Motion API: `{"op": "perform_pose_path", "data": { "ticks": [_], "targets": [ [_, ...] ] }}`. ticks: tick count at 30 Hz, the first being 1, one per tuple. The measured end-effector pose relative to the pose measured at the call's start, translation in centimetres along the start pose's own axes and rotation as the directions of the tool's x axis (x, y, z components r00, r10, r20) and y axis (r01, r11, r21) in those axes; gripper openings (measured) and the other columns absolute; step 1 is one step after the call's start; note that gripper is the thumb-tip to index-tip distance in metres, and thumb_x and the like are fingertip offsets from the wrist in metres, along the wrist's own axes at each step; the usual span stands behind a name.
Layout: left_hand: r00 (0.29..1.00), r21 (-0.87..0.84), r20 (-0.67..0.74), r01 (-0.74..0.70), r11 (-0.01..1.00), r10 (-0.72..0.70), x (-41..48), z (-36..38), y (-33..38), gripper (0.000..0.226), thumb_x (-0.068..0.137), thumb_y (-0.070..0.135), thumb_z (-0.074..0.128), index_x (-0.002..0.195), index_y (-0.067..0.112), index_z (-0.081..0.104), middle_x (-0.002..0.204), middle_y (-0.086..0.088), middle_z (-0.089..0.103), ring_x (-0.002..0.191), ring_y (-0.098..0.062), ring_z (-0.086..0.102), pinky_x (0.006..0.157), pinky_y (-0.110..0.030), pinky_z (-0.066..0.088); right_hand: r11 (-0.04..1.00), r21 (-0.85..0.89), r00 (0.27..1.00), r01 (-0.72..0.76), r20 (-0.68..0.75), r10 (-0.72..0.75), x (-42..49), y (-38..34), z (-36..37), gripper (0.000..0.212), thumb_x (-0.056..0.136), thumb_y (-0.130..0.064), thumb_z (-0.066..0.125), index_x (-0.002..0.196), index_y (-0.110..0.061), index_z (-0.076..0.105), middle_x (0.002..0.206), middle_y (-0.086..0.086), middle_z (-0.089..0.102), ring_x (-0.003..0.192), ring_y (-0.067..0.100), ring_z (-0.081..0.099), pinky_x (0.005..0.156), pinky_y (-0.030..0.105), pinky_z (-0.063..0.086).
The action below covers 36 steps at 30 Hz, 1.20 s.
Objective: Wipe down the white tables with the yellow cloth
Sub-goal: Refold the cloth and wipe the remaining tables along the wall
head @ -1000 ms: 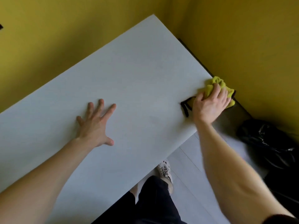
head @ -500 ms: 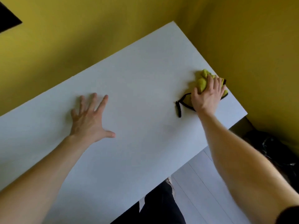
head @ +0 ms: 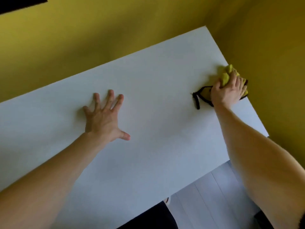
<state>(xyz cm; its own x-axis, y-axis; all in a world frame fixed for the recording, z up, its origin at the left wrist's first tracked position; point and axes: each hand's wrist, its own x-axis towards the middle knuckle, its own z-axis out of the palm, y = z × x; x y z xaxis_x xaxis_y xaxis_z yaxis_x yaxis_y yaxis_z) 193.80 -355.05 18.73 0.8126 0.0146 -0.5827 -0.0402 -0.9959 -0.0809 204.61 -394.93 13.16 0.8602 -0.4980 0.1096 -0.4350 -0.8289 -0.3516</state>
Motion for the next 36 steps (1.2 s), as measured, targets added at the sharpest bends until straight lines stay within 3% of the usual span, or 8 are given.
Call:
{"op": "perform_pose_path", "data": {
  "ticks": [4, 9, 13, 17, 24, 29, 32, 36],
  "targets": [
    [1.000, -0.029, 0.007, -0.007, 1.000, 0.007, -0.2, -0.8, 0.4, 0.165, 0.052, 0.095, 0.081, 0.168, 0.039, -0.022, 0.179, 0.004, -0.026, 0.166, -0.046, -0.010, 0.121, -0.075, 0.031, 0.982, 0.054, 0.982, 0.181, 0.038, -0.183, -11.8, -9.5, 1.3, 0.077, 0.090, -0.043, 0.058, 0.161, -0.013, 0.051, 0.166, 0.016, 0.049, 0.160, 0.036, 0.035, 0.134, 0.059, 0.015],
    [1.000, -0.075, 0.016, 0.001, 0.997, 0.000, -0.6, -0.4, 0.2, 0.164, 0.053, 0.094, 0.081, 0.169, 0.040, -0.021, 0.179, 0.005, -0.029, 0.166, -0.046, -0.015, 0.122, -0.076, 0.026, 0.549, 0.298, 0.472, 0.781, 0.294, -0.831, -16.2, -9.5, 0.8, 0.074, 0.097, -0.038, 0.072, 0.164, -0.015, 0.049, 0.171, 0.011, 0.043, 0.165, 0.030, 0.028, 0.133, 0.059, 0.020],
    [1.000, -0.122, 0.029, 0.009, 0.993, -0.005, -0.4, -0.1, 0.5, 0.167, 0.053, 0.087, 0.088, 0.168, 0.040, -0.023, 0.179, 0.006, -0.028, 0.165, -0.047, -0.019, 0.125, -0.079, 0.019, 0.931, 0.039, 0.917, 0.363, 0.163, -0.364, -4.8, -1.4, 0.3, 0.075, 0.094, -0.046, 0.058, 0.162, -0.016, 0.049, 0.164, 0.016, 0.051, 0.159, 0.035, 0.038, 0.130, 0.062, 0.022],
    [0.998, -0.142, 0.047, 0.044, 0.989, -0.038, 0.0, -0.8, 1.2, 0.172, 0.051, 0.080, 0.095, 0.168, 0.040, -0.025, 0.178, 0.006, -0.030, 0.165, -0.048, -0.020, 0.124, -0.081, 0.018, 0.993, -0.012, 0.993, 0.117, 0.021, -0.117, -6.2, -5.8, 1.6, 0.078, 0.090, -0.044, 0.056, 0.161, -0.013, 0.050, 0.166, 0.019, 0.047, 0.160, 0.037, 0.036, 0.132, 0.063, 0.017],
    [0.993, -0.185, 0.072, 0.109, 0.977, -0.097, 0.0, -0.7, 1.2, 0.180, 0.044, 0.078, 0.098, 0.169, 0.031, -0.023, 0.176, 0.013, -0.035, 0.167, -0.038, -0.022, 0.129, -0.075, 0.016, 0.330, 0.388, 0.256, 0.860, 0.231, -0.939, -10.6, -12.7, 3.3, 0.070, 0.102, -0.048, 0.066, 0.162, -0.016, 0.051, 0.170, 0.014, 0.044, 0.162, 0.033, 0.034, 0.132, 0.059, 0.023],
    [0.989, -0.225, 0.053, 0.150, 0.963, -0.142, 0.2, 0.0, 0.6, 0.187, 0.034, 0.084, 0.096, 0.168, 0.037, -0.025, 0.176, -0.012, -0.034, 0.168, -0.034, -0.020, 0.133, -0.068, 0.013, 0.867, 0.069, 0.852, 0.493, 0.166, -0.497, 6.4, -5.9, 3.9, 0.075, 0.096, -0.050, 0.055, 0.162, -0.015, 0.049, 0.165, 0.019, 0.049, 0.158, 0.038, 0.037, 0.128, 0.064, 0.025],
    [0.988, -0.260, 0.039, 0.156, 0.953, -0.151, -0.2, 0.1, 0.4, 0.191, 0.033, 0.081, 0.098, 0.169, 0.026, -0.025, 0.180, -0.007, -0.027, 0.169, -0.030, -0.017, 0.135, -0.064, 0.008, 0.939, -0.049, 0.937, 0.341, 0.101, -0.335, 4.3, -9.0, 4.7, 0.075, 0.101, -0.054, 0.047, 0.164, -0.014, 0.045, 0.168, 0.022, 0.043, 0.160, 0.040, 0.033, 0.131, 0.062, 0.018],
    [0.979, -0.271, 0.029, 0.203, 0.941, -0.203, -0.4, 0.4, -0.1, 0.196, 0.024, 0.089, 0.092, 0.171, 0.021, -0.019, 0.183, -0.003, -0.017, 0.168, -0.041, -0.012, 0.135, -0.066, 0.012, 0.508, 0.273, 0.448, 0.817, 0.253, -0.857, -10.0, -17.6, 5.3, 0.071, 0.104, -0.054, 0.057, 0.162, -0.015, 0.050, 0.167, 0.024, 0.044, 0.161, 0.042, 0.031, 0.133, 0.059, 0.015]
  ]
}}
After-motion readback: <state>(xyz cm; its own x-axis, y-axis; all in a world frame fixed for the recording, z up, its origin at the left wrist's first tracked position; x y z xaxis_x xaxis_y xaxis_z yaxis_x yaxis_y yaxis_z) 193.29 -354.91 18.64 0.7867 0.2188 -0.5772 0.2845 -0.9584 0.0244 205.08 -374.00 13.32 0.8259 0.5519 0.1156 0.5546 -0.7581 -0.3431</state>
